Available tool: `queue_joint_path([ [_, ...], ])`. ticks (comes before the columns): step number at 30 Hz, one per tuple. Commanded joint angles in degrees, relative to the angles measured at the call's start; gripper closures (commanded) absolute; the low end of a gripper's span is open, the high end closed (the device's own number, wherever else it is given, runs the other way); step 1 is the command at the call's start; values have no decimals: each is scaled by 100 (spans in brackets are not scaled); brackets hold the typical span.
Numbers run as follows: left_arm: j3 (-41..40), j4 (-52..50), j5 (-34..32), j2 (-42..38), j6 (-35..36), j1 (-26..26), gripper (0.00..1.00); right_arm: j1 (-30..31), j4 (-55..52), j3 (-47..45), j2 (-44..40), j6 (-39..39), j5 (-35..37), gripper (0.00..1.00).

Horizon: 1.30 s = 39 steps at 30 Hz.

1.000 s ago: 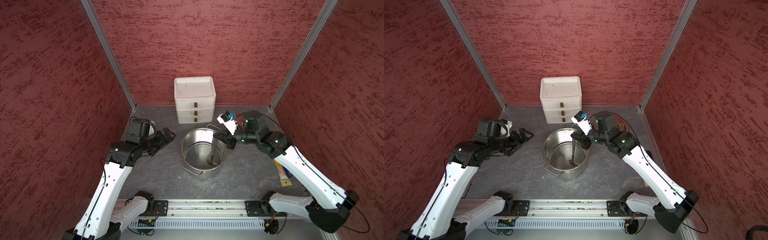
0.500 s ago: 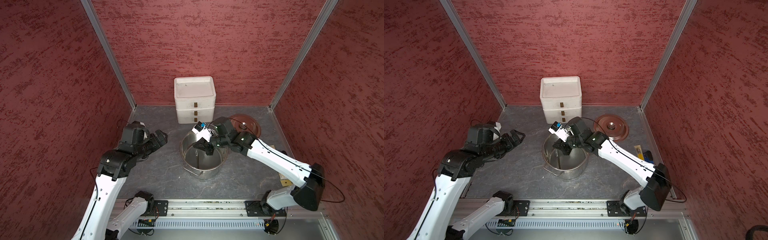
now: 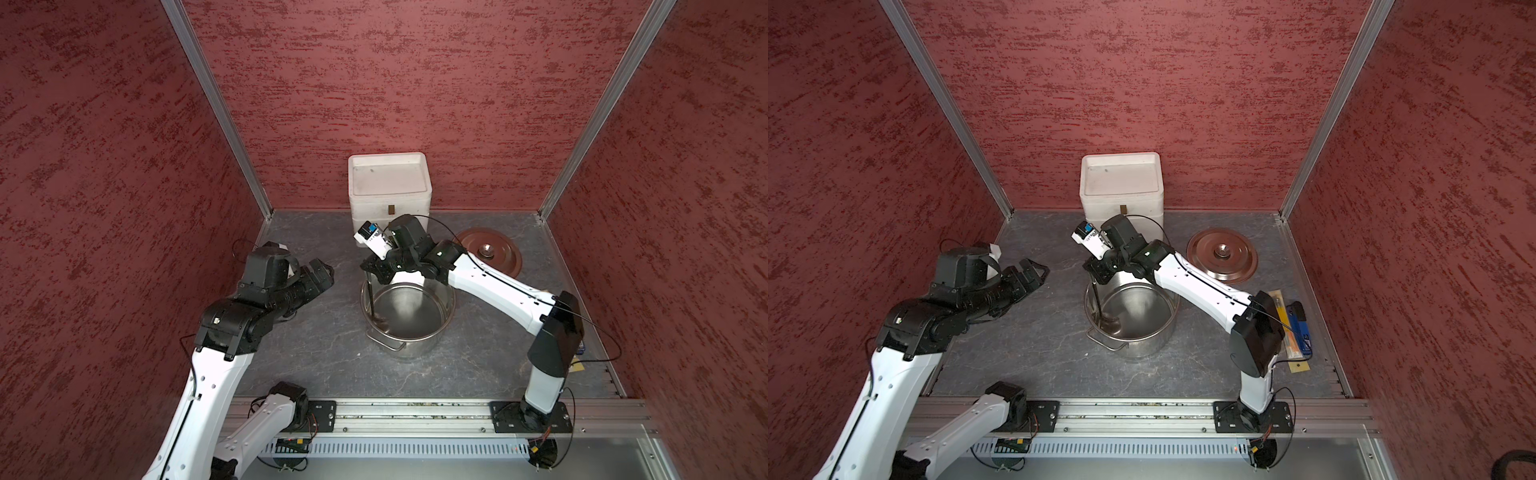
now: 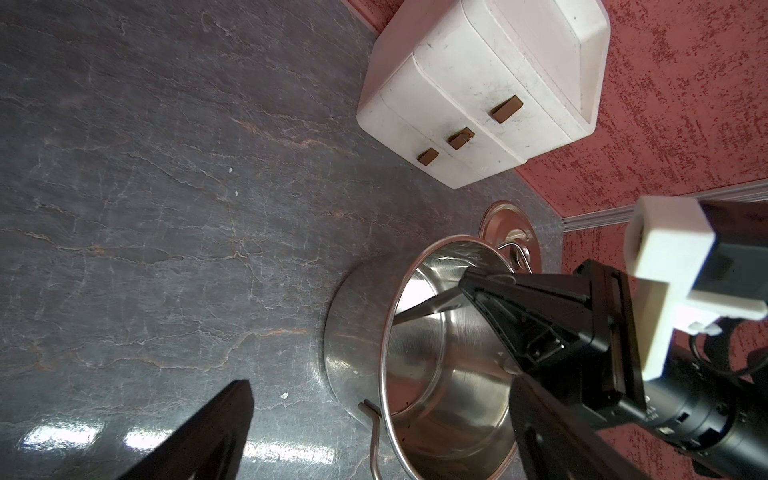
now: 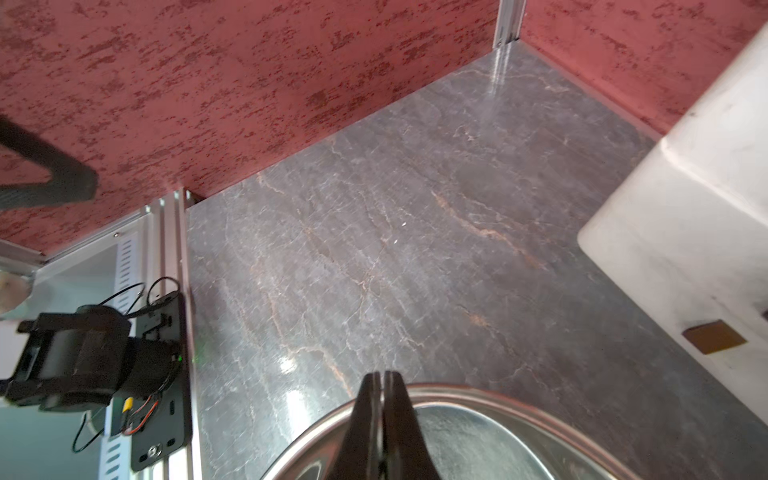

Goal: Stir the soup with a spoon
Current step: Stir the soup in the pan with a stick.

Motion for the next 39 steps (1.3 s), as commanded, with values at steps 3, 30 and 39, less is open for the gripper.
queue_joint_path([
  [3, 118, -52, -158, -61, -9, 36, 0, -457, -120, 339, 59, 289, 202, 100],
  [30, 219, 88, -112, 236, 192, 48, 0, -1888, -846, -2480, -3156, 116, -255, 100],
  [39, 291, 114, -165, 255, 245, 57, 0, -956, 194, -2961, -3490, 142, -1045, 100],
])
